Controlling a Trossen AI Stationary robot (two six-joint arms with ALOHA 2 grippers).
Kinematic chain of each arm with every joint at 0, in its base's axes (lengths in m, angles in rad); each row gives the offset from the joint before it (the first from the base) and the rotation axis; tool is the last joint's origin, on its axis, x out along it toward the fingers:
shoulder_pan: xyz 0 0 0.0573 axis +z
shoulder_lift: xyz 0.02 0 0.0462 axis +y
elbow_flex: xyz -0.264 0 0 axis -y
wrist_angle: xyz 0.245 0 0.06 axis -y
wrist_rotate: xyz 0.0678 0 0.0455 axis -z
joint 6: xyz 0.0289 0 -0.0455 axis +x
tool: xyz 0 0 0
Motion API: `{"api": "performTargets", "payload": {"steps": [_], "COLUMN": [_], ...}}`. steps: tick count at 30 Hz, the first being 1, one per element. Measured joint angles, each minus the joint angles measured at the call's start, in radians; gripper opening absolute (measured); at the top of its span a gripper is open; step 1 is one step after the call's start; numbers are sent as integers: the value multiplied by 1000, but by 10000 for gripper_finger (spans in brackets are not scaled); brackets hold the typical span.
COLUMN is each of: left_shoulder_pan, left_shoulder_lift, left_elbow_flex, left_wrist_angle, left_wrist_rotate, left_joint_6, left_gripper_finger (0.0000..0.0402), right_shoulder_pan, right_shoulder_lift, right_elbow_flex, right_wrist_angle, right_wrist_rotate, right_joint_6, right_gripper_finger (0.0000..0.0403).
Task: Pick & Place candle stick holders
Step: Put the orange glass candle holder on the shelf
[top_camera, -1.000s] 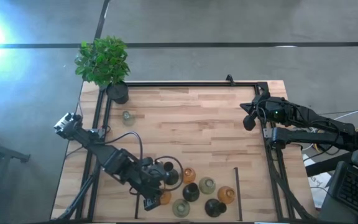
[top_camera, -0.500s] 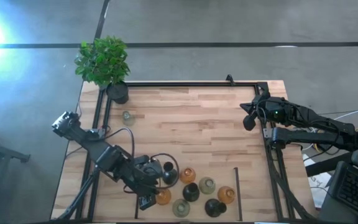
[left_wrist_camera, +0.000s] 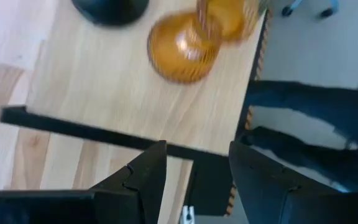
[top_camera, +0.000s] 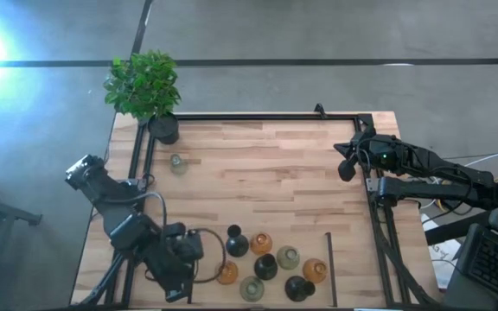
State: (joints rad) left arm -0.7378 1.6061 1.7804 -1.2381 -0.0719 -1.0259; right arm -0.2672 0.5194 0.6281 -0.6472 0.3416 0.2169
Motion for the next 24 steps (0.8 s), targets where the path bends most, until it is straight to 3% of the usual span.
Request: {"api": "performTargets", "payload": {"steps": [12, 24], "left_shoulder_pan": [-16, 23], "left_shoulder_lift": [7, 8], "left_elbow_flex": [-170, -247], "left_wrist_angle": [237, 381], "left_wrist_rotate": [-56, -88], "left_joint_6": [-4, 6], "left_gripper_finger": [177, 177], "right_shoulder_pan": [0, 0], "right_shoulder_lift": [0, 0], "right_elbow_flex": [0, 0], "right_wrist_angle": [0, 0], "right_wrist_rotate": [0, 0], "right_joint_6": [0, 0], "right_gripper_finger": [8, 8]}}
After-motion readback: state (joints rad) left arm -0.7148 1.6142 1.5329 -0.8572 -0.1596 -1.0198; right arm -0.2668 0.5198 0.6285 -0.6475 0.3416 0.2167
